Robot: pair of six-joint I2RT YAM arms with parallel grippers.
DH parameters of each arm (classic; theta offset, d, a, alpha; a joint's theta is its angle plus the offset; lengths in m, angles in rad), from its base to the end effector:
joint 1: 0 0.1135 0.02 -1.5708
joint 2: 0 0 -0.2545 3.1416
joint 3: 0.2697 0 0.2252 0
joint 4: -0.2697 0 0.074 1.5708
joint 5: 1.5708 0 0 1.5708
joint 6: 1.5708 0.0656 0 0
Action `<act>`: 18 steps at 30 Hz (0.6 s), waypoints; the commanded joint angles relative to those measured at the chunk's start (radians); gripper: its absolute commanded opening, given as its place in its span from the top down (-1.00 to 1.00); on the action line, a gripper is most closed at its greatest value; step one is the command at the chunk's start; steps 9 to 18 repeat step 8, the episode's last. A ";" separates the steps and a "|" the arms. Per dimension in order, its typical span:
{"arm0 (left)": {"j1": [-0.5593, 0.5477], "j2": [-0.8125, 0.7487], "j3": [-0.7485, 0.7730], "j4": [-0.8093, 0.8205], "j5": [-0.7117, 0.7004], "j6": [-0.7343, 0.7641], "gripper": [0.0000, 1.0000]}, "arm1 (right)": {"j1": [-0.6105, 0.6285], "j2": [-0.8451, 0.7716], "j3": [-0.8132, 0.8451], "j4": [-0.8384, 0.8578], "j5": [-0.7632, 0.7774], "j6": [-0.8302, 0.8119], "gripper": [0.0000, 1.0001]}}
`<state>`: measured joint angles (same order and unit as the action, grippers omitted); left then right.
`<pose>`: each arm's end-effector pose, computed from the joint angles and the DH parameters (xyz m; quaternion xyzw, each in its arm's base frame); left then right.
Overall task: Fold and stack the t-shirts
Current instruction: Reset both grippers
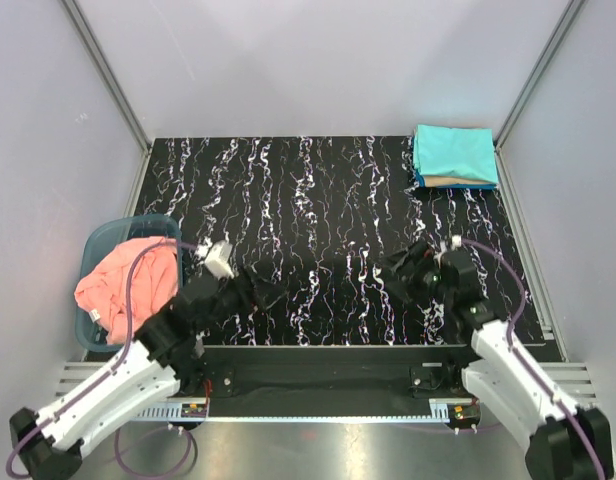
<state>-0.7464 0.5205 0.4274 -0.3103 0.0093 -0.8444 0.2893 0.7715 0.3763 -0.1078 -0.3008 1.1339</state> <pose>0.1092 -0.1018 0.2248 -0.0383 0.8335 -0.3963 0.3830 0.1677 0.0702 0.1969 0.2793 0.8076 0.4263 0.2968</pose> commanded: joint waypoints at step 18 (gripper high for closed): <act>0.002 -0.687 -0.421 0.299 0.026 -0.617 -0.56 | 0.004 -0.613 -0.272 -0.096 -0.133 0.276 -0.99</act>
